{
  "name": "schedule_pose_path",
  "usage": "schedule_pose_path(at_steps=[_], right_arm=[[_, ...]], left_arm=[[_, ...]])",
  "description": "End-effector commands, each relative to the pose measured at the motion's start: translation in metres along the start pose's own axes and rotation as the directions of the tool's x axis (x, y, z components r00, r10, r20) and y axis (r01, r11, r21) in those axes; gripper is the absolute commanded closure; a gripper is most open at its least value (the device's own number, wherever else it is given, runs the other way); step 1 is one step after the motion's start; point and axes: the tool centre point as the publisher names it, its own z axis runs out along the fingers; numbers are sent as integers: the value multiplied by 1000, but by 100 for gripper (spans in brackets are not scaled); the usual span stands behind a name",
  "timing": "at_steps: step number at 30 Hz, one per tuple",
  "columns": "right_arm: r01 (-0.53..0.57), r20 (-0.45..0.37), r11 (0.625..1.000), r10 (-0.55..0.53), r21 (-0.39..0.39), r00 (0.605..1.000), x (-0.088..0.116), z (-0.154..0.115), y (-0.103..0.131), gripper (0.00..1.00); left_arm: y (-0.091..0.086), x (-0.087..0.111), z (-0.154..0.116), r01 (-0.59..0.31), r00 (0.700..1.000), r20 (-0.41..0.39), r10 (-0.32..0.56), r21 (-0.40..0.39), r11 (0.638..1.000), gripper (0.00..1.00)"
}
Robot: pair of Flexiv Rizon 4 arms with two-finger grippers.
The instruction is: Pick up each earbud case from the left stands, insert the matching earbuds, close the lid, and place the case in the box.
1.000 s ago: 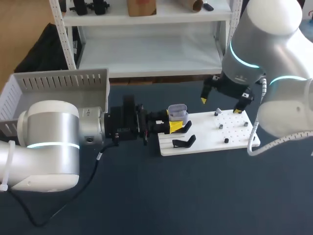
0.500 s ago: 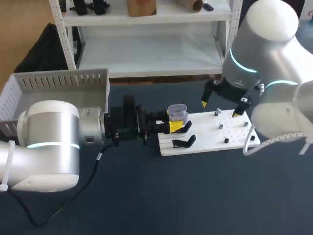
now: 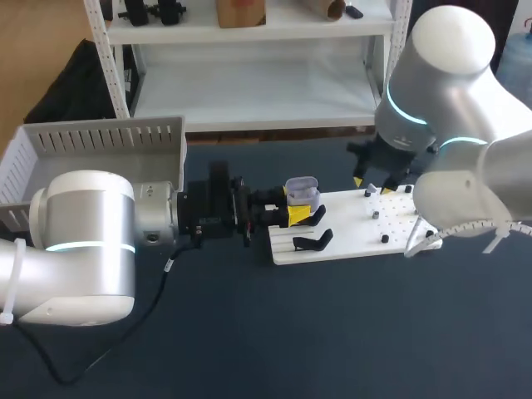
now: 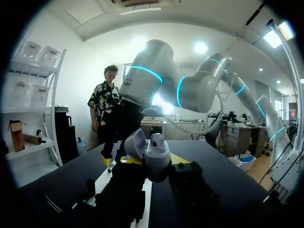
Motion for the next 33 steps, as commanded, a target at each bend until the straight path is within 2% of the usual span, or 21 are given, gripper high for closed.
schedule_pose_path(at_steps=[1,14,27,33], right_arm=[[2,-7,1000,-2,-1,1000,2,1,-1,54],[-31,-33,999,31,-13,999,4,10,-5,56],[-47,-45,999,45,-23,998,3,16,-1,64],[-46,-45,999,45,-21,998,3,17,0,71]], left_arm=[[-1,1,0,-1,1000,3,1,-5,1000,100],[-1,1,0,-1,1000,3,1,-5,1000,100],[-1,1,0,-1,1000,3,1,-5,1000,100],[-1,1,0,-1,1000,3,1,-5,1000,100]])
